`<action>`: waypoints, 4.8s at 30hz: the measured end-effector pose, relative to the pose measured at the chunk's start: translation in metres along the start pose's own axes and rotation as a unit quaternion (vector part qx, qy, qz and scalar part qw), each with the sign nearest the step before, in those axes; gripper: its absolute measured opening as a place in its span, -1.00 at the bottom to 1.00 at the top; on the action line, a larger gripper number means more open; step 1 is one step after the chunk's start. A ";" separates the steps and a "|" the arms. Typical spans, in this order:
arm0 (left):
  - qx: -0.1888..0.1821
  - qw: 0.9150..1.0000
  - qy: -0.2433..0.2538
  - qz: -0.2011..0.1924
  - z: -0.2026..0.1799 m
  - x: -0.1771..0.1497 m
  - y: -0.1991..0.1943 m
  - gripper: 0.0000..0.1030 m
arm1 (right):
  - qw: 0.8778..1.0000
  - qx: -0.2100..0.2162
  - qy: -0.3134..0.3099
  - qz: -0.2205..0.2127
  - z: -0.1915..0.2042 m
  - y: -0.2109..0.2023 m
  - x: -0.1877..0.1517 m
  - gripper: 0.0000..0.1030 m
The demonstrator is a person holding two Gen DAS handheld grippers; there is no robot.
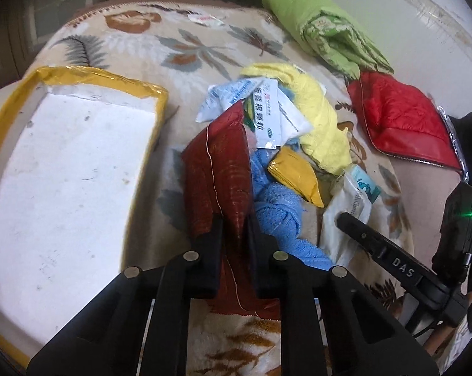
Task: Organize soft objects
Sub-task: 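Grasp the red packet with the left tool while the right tool grasps the white bag, then carry both items into the yellow-rimmed tray and open both tools, then grasp the blue towel with the left tool while the right tool grasps the teal tissue pack, then carry towel and tissue pack into the tray and open both tools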
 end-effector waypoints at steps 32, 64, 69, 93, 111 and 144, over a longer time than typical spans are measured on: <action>-0.065 0.988 -0.080 -0.117 0.058 0.014 -0.167 -0.82 | 0.988 0.130 -0.058 -0.057 0.138 -0.109 -0.005 -0.73; 0.082 0.997 0.012 -0.003 0.170 -0.015 -0.073 -0.81 | 0.980 0.057 -0.175 0.078 0.226 0.040 -0.108 -0.74; 0.035 0.999 -0.012 0.006 0.175 -0.029 -0.078 -0.79 | 0.980 0.063 -0.173 0.077 0.232 0.038 -0.110 -0.64; -0.003 0.997 -0.003 -0.081 0.053 -0.030 -0.117 0.14 | 0.986 0.127 -0.107 -0.011 0.124 -0.074 -0.062 0.57; -0.003 1.000 0.025 -0.007 -0.024 -0.019 -0.015 0.13 | 0.995 0.078 -0.056 -0.025 0.000 -0.063 0.011 0.57; -0.139 0.990 -0.029 -0.025 -0.011 -0.031 -0.055 -0.28 | 0.996 0.048 -0.069 -0.032 0.016 -0.038 0.010 -0.82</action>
Point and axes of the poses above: each gripper's, at about its wrist camera, not at the fingertips, and y roughly the way its jaws point, z to its left, x to its top, the point moved 10 cm from there along y, roughly the way its jaws point, and after that the axes turned 8 degrees about -z, right-handed, at the moved point
